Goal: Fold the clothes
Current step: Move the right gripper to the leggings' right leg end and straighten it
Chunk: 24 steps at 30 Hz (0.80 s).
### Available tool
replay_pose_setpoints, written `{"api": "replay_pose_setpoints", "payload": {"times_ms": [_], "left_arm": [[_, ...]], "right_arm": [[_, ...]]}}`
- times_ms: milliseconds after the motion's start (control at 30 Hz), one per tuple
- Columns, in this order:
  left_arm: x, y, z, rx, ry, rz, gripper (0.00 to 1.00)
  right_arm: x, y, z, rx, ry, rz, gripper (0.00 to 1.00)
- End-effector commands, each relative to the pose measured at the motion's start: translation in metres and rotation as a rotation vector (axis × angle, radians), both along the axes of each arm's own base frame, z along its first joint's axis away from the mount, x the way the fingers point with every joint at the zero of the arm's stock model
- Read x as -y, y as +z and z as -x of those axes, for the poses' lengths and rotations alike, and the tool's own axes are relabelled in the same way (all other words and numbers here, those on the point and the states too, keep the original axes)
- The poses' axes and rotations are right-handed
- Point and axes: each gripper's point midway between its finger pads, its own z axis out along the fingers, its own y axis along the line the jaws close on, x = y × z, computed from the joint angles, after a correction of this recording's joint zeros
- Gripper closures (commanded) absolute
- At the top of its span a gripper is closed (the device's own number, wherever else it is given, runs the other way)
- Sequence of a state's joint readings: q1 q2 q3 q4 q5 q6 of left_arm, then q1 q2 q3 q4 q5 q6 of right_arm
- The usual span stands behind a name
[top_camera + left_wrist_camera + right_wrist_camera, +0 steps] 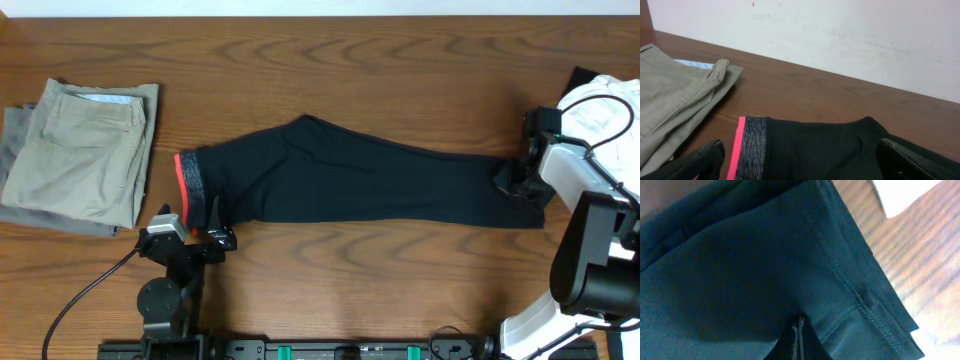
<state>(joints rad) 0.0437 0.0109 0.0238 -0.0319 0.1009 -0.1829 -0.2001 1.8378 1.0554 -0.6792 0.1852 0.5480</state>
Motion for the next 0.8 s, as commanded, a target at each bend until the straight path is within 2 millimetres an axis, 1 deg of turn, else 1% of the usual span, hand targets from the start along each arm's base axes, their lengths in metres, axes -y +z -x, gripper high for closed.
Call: {"api": "replay_pose_setpoints", "payload": {"times_ms": [0,67,333,500,533,567,600,667,700,767], "left_arm": [[0.003,-0.015,0.001,-0.042,-0.015,-0.006,0.02],[0.003,-0.015,0.001,-0.042,-0.015,-0.006,0.02],[0.003,-0.015,0.001,-0.042,-0.016,-0.006,0.02],[0.003,-0.015,0.001,-0.042,-0.016,-0.006,0.02],[0.003,-0.015,0.001,-0.042,-0.015,-0.006,0.02],[0.003,-0.015,0.001,-0.042,-0.016,-0.006,0.02],[0.003,-0.015,0.001,-0.042,-0.015,-0.006,0.02],[0.003,-0.015,0.001,-0.042,-0.016,-0.006,0.02],[0.003,-0.015,0.001,-0.042,-0.016,-0.006,0.02],[0.003,-0.015,0.001,-0.042,-0.016,-0.006,0.02]], "right_arm": [[0.012,-0.016,0.007,-0.027,0.016,0.016,0.99],[0.018,-0.020,0.000,-0.004,0.027,0.025,0.99],[0.034,-0.038,-0.012,0.024,0.021,0.052,0.99],[0.042,-0.032,-0.020,0.036,0.048,0.088,0.98],[0.041,-0.028,-0.023,0.038,0.059,0.085,0.93],[0.041,-0.024,-0.025,0.038,0.059,0.082,0.87],[0.041,-0.020,-0.027,0.039,0.061,0.078,0.83],[0.042,-0.009,-0.032,0.045,0.061,0.077,0.71],[0.043,-0.001,-0.035,0.053,0.061,0.079,0.67],[0.045,0.018,-0.042,0.075,0.060,0.086,0.63]]}}
